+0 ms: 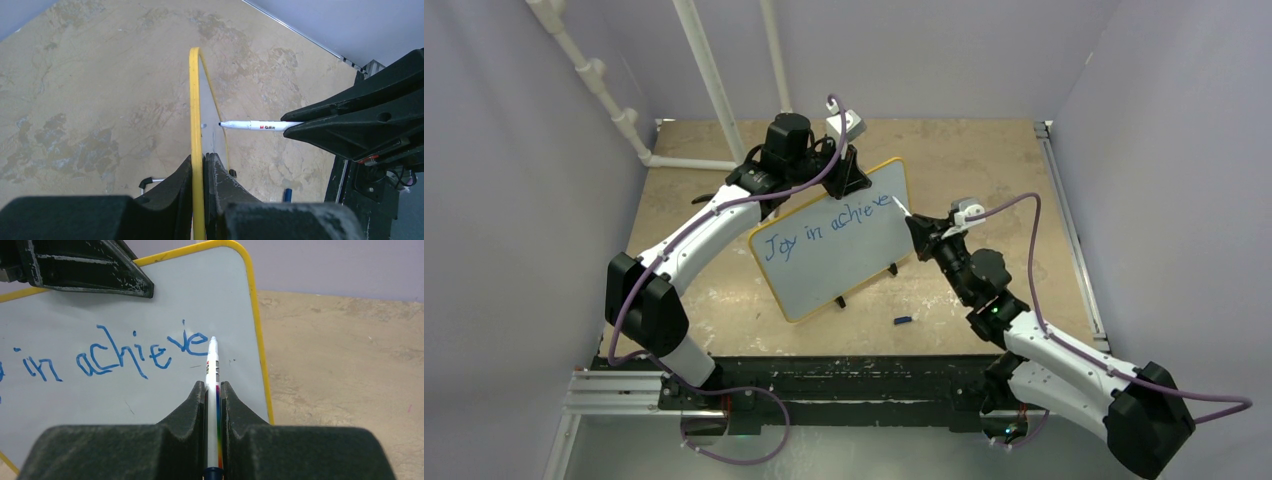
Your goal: Write a sentence on the whiteboard
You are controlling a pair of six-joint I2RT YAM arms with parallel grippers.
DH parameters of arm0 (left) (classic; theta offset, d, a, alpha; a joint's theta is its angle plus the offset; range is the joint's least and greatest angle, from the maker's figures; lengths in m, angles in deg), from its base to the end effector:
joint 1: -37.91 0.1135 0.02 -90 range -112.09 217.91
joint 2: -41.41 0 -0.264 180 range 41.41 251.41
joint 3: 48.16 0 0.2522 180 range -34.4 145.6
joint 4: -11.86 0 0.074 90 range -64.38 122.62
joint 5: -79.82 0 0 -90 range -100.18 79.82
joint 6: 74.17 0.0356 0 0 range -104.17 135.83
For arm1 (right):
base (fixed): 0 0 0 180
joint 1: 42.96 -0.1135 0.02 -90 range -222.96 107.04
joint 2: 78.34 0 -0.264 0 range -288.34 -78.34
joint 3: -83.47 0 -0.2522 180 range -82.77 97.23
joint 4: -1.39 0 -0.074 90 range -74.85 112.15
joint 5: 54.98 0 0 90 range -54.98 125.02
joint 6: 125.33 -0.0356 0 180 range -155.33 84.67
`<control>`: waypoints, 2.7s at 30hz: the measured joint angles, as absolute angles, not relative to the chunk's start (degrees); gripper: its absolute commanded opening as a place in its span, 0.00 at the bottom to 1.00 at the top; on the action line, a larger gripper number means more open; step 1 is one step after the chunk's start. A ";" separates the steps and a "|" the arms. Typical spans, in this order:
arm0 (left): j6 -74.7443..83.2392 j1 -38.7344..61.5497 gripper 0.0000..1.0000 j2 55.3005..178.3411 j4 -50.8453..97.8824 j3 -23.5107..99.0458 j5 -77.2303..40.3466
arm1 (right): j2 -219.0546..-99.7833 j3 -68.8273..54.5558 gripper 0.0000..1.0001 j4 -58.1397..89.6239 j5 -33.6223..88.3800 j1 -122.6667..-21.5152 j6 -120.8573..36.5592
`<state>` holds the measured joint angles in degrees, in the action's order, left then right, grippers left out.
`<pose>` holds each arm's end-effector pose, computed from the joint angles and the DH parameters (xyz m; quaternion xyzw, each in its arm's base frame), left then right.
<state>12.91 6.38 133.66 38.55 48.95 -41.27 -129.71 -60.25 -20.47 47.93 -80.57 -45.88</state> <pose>0.3131 -0.2137 0.3598 0.3427 0.7361 -0.3719 0.4500 0.1685 0.1198 0.2669 -0.0727 0.6613 0.2349 0.7087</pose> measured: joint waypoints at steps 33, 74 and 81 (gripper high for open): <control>12.91 6.40 0.00 133.66 38.55 48.95 -41.25 | -131.83 -59.98 0.00 -21.23 47.60 -80.57 -47.30; 12.91 6.40 0.00 133.66 38.55 48.95 -41.21 | -133.32 -58.15 0.00 -22.22 51.01 -80.57 -48.24; 12.91 6.40 0.00 133.66 38.55 48.95 -41.21 | -132.58 -59.09 0.00 -21.26 51.05 -80.57 -49.18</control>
<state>12.91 6.40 133.66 38.55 48.95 -41.21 -132.58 -59.09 -21.26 51.05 -80.57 -49.18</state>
